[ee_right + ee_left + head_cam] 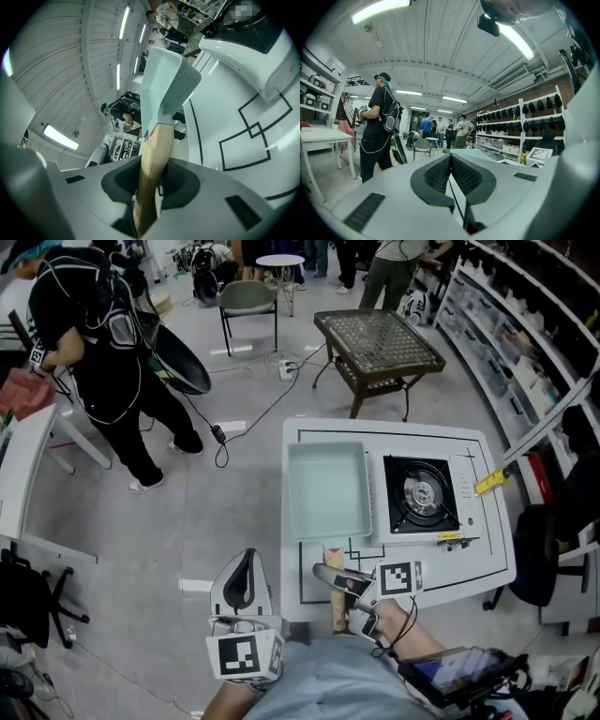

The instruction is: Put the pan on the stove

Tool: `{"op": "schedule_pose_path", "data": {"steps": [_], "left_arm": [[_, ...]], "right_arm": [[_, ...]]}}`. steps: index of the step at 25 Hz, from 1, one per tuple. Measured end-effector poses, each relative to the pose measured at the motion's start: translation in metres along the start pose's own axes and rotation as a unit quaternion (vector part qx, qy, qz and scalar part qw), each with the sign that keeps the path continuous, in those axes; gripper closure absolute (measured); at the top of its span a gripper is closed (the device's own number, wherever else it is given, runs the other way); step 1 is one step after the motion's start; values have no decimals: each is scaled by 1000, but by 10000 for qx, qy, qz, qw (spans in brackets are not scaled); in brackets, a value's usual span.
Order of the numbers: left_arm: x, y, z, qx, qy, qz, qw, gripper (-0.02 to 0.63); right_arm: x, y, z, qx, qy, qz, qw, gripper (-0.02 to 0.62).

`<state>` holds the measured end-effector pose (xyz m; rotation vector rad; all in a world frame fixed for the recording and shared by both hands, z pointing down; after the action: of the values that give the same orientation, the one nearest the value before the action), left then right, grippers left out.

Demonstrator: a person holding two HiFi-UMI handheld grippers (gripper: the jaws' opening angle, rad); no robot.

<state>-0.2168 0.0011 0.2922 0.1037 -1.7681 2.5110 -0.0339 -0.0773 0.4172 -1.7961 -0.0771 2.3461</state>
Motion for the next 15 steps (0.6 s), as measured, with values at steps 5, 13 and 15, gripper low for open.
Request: {"op": "schedule_pose_path", "data": {"steps": [5, 13, 15], "left_arm": [[-27, 5, 13, -29, -92, 95, 9999, 588], [-82, 9, 38, 89, -200, 112, 9997, 588], [-97, 9, 45, 91, -241, 104, 9996, 588]], "right_arm": [[-3, 5, -27, -103, 88, 0, 9999, 480], [-15, 24, -85, -193, 78, 73, 9998, 480], [-21, 27, -100, -228, 58, 106, 9997, 480]]}}
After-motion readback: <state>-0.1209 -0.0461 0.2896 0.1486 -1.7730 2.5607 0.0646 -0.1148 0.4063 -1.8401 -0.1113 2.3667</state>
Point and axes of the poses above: the fingertips, and each gripper's own axes: z forward along the fingers, x to its left, y out of its top, the point moved 8 cm from there along -z, backward along the fingers, and after that the axes turned 13 degrees about x, right-handed, at the moved point
